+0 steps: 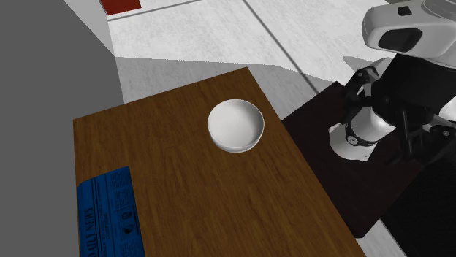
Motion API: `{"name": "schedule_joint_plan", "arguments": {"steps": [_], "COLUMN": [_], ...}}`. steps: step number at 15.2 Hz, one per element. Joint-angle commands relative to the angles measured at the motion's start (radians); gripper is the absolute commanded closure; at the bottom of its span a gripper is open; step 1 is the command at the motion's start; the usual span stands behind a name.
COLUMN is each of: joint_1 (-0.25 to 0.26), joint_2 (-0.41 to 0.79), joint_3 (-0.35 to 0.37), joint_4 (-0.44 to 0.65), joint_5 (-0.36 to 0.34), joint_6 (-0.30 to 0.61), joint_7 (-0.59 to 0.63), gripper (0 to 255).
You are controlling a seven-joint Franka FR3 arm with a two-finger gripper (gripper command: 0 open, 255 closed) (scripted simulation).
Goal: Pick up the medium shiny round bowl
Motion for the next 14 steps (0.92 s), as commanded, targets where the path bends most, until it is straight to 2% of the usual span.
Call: {"name": "schedule_joint_plan", "arguments": {"steps": [1,8,14], "joint_1": [0.0,-0.039,-0.078], "joint_2": [0.0,0.074,0.183], "joint_3": [0.0,-0.045,-0.091], "joint_4": [0.0,-0.131,-0.204], "joint_5": [0.0,-0.084,-0.157], "joint_6": [0.0,0.174,0.338], "joint_7": [0.0,-0.074,-0.128], "gripper": [0,0,0]}}
